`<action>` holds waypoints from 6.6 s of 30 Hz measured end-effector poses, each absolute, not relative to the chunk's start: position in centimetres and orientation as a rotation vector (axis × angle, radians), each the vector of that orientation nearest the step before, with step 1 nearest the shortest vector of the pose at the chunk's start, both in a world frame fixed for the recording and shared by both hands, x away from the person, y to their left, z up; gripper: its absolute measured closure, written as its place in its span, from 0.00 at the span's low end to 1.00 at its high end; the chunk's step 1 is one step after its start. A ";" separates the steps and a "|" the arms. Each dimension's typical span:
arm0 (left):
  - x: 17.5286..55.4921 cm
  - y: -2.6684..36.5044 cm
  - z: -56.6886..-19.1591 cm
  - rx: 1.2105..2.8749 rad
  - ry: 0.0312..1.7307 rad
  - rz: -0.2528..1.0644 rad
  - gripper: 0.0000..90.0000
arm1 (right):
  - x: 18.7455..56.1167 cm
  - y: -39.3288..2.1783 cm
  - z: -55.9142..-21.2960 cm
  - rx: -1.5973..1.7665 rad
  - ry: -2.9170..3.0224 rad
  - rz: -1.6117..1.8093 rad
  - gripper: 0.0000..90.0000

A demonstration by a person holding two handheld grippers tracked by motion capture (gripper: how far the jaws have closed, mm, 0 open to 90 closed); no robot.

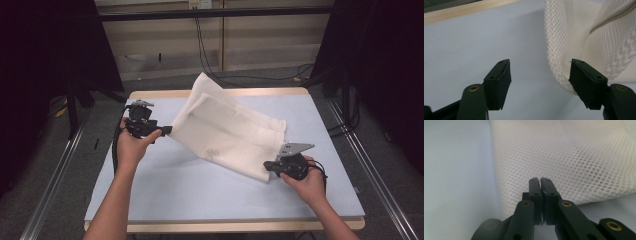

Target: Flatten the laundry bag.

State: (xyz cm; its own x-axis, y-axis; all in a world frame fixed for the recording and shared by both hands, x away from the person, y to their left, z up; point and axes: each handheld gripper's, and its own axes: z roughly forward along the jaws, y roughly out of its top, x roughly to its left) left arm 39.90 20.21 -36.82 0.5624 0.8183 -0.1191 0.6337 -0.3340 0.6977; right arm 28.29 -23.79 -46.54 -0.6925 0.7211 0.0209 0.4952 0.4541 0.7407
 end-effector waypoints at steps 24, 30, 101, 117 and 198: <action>38.7 21.1 -41.3 2.147 1.146 0.221 0.34 | 28.3 -24.9 -45.8 1.238 2.344 1.108 0.52; 38.4 20.5 -41.4 2.173 1.111 0.214 0.34 | 29.2 -26.5 -46.1 1.344 2.267 1.130 0.48; 36.8 12.6 -40.3 2.158 0.897 0.097 0.29 | 27.9 -19.9 -45.3 0.937 2.374 1.240 0.96; 37.2 8.5 -40.8 2.209 0.819 0.076 0.28 | 26.8 -18.9 -45.6 0.826 2.401 1.244 0.96; 33.5 7.6 -43.3 2.231 0.805 -0.058 0.97 | 28.6 -21.9 -47.6 1.055 2.504 0.941 0.82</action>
State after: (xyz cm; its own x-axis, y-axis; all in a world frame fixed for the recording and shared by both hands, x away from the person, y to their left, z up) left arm 33.53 7.57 -43.26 0.8011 0.5313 -0.2756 0.5654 -0.5208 0.6396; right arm 28.64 -21.94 -47.58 -0.7002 0.7139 0.0072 0.5421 0.5251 0.6561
